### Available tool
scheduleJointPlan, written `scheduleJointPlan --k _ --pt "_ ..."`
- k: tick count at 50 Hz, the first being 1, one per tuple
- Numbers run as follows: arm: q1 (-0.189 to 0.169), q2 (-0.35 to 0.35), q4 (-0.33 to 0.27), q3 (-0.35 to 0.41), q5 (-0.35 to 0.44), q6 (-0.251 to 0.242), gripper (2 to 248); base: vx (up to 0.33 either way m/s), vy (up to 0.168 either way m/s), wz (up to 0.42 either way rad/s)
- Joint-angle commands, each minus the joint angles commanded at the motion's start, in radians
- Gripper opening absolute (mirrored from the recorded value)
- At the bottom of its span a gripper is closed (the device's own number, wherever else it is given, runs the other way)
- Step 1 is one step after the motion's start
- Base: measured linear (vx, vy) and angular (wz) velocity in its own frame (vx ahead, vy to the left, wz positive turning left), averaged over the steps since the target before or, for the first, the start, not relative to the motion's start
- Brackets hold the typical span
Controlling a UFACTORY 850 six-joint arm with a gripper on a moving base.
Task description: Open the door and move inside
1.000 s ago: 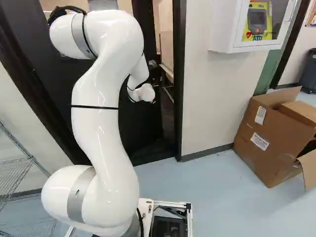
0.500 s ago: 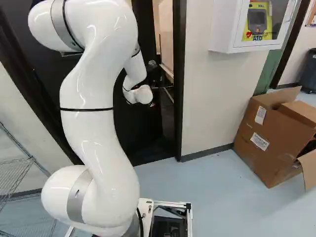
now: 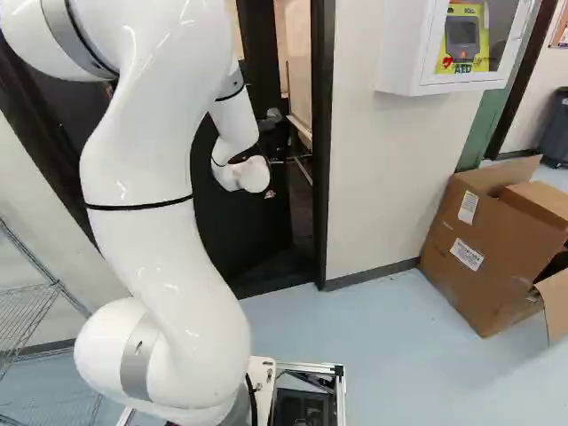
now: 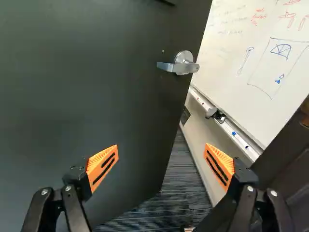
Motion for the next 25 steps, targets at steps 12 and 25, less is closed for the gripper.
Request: scheduleJointPlan --k 12,25 --pt "-0.001 0.056 0.026 0.067 0.000 0.000 247 0.000 0.000 0.000" --pt "0.002 0.118 0.057 0.138 0.000 0.000 247 0.000 0.000 0.000"
